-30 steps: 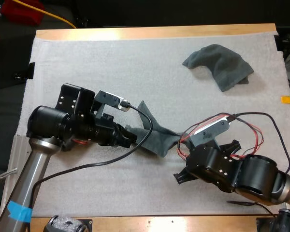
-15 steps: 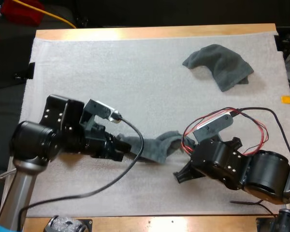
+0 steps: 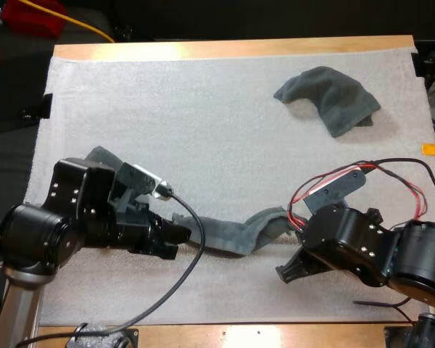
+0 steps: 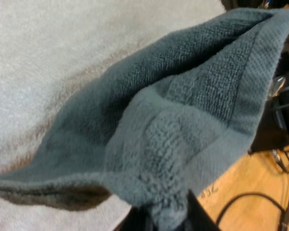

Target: Pick towel from pile, fold and stack

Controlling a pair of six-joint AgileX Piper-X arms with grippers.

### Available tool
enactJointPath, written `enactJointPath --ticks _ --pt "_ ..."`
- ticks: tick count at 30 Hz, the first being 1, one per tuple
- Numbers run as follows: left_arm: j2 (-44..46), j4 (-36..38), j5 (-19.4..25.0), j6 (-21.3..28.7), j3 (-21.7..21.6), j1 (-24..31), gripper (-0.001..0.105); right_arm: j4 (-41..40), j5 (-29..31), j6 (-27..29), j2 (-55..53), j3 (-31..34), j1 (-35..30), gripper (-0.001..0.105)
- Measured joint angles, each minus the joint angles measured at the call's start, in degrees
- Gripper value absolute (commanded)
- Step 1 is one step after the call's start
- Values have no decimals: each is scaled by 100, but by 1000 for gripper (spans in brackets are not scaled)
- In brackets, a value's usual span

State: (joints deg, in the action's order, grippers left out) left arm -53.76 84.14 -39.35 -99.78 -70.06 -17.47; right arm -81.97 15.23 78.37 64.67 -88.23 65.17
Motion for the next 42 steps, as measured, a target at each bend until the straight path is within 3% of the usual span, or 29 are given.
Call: enactJointPath --ticks 5,8,17,26,30,35,42 --pt "182 35 167 -215 0 -270 0 -184 139 -63 -1 -7 441 1" --pt "301 93 292 -343 0 -435 0 -429 433 -320 -9 -7 710 1" --pt "571 265 841 -551 34 -929 0 -558 489 -934 -9 -7 1289 1" --pt "999 276 987 -789 881 -939 0 -558 509 -1294 -9 10 1502 1" --pt "1161 286 1003 -858 1238 -939 0 -566 492 -1387 -25 301 1502 1" --pt "1165 280 1020 -881 1386 -939 0 -565 401 -1526 -25 734 1502 1" --pt "1022 -187 1020 -881 1384 -939 0 -565 977 -1538 -25 1213 1502 1"
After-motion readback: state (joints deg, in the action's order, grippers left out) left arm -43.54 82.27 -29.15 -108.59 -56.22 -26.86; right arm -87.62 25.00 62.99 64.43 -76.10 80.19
